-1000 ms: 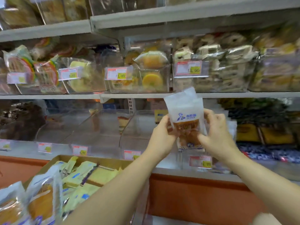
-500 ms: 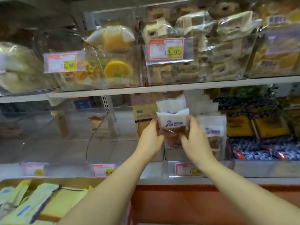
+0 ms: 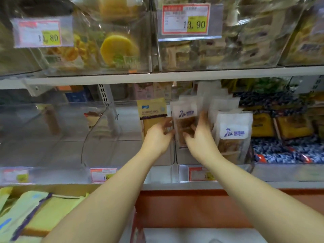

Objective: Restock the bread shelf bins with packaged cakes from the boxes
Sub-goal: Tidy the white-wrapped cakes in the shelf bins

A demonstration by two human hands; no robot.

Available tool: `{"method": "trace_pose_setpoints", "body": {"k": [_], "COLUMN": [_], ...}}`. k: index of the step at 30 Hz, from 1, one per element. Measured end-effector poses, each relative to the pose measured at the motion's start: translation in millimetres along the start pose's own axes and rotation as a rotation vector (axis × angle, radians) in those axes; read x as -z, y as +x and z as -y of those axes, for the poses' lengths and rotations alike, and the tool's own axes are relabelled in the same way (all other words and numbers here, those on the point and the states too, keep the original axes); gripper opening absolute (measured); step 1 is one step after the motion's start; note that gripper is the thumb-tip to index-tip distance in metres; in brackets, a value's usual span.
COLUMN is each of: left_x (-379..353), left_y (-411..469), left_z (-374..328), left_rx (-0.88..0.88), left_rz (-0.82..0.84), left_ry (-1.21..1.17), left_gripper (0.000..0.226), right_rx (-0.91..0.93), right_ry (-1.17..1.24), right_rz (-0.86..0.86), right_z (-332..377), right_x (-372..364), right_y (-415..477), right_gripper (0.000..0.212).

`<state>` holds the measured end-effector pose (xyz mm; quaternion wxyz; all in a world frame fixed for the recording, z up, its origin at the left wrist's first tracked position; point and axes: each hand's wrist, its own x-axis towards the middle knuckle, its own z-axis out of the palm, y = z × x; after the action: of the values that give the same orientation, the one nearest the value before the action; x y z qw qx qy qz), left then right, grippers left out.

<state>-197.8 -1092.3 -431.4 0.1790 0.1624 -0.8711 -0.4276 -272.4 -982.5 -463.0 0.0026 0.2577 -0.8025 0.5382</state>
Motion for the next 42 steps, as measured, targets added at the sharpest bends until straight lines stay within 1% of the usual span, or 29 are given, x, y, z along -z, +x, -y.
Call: {"method": "trace_pose_setpoints", "body": {"k": [2, 4, 5, 8, 10, 11, 13, 15, 16, 18, 19, 22, 25, 29, 32, 33, 35, 38, 39, 42], "left_x": [3, 6, 8, 11, 13, 13, 15, 17, 17, 18, 17, 17, 16, 18, 20, 21, 27, 40, 45, 65], "left_y": [-2, -3, -3, -6, -7, -7, -6, -4, -3, -1, 0, 0, 0, 0, -4, -7, -17, -42, -53, -89], "left_z": [2, 7, 9, 12, 14, 15, 17, 20, 22, 25, 26, 29, 31, 31, 29, 28, 24, 19, 18, 15], "left_rx": [0.003, -0.005, -0.011, 0.0, 0.009, 0.008, 0.008, 0.007, 0.003, -0.01, -0.015, -0.027, -0.043, -0.045, -0.05, -0.053, -0.058, -0.043, -0.041, -0.045], "left_rz": [0.044, 0.108, 0.135, 0.196, 0.224, 0.234, 0.25, 0.265, 0.269, 0.268, 0.265, 0.257, 0.258, 0.267, 0.254, 0.24, 0.202, 0.127, 0.098, 0.003], "left_ry": [0.021, 0.044, 0.044, -0.006, -0.035, -0.037, -0.043, -0.053, -0.057, -0.066, -0.074, -0.087, -0.083, -0.049, 0.016, 0.037, 0.063, 0.086, 0.092, 0.113], "left_gripper": [0.039, 0.041, 0.041, 0.04, 0.042, 0.042, 0.042, 0.041, 0.04, 0.038, 0.038, 0.037, 0.037, 0.04, 0.043, 0.043, 0.043, 0.039, 0.036, 0.03], "right_rx": [0.025, 0.037, 0.012, -0.193, -0.255, -0.261, -0.279, -0.332, -0.368, -0.358, -0.338, -0.338, -0.365, -0.343, -0.307, -0.269, -0.172, -0.111, -0.093, 0.041], "right_ry": [-0.105, -0.27, -0.339, -0.475, -0.526, -0.545, -0.484, -0.391, -0.341, -0.244, -0.233, -0.197, -0.134, -0.146, -0.142, -0.138, -0.143, -0.13, -0.115, -0.087], "right_rz": [0.005, 0.068, 0.129, 0.383, 0.48, 0.504, 0.5, 0.471, 0.453, 0.395, 0.361, 0.315, 0.288, 0.33, 0.309, 0.298, 0.289, 0.227, 0.196, 0.141], "right_z": [3, 3, 2, 1, 0, -1, -7, -12, -13, -17, -18, -25, -25, -15, -1, 8, 24, 42, 48, 61], "right_x": [-3, -2, -1, -1, -4, -8, -14, -21, -23, -31, -33, -40, -40, -33, -20, -14, -2, 10, 13, 16], "right_y": [0, -8, -11, -2, 11, 18, 28, 37, 40, 45, 46, 51, 55, 48, 36, 30, 17, -4, -12, -38], "right_gripper": [0.073, 0.062, 0.056, 0.04, 0.04, 0.045, 0.063, 0.072, 0.072, 0.065, 0.063, 0.081, 0.085, 0.077, 0.07, 0.066, 0.056, 0.06, 0.058, 0.038]}}
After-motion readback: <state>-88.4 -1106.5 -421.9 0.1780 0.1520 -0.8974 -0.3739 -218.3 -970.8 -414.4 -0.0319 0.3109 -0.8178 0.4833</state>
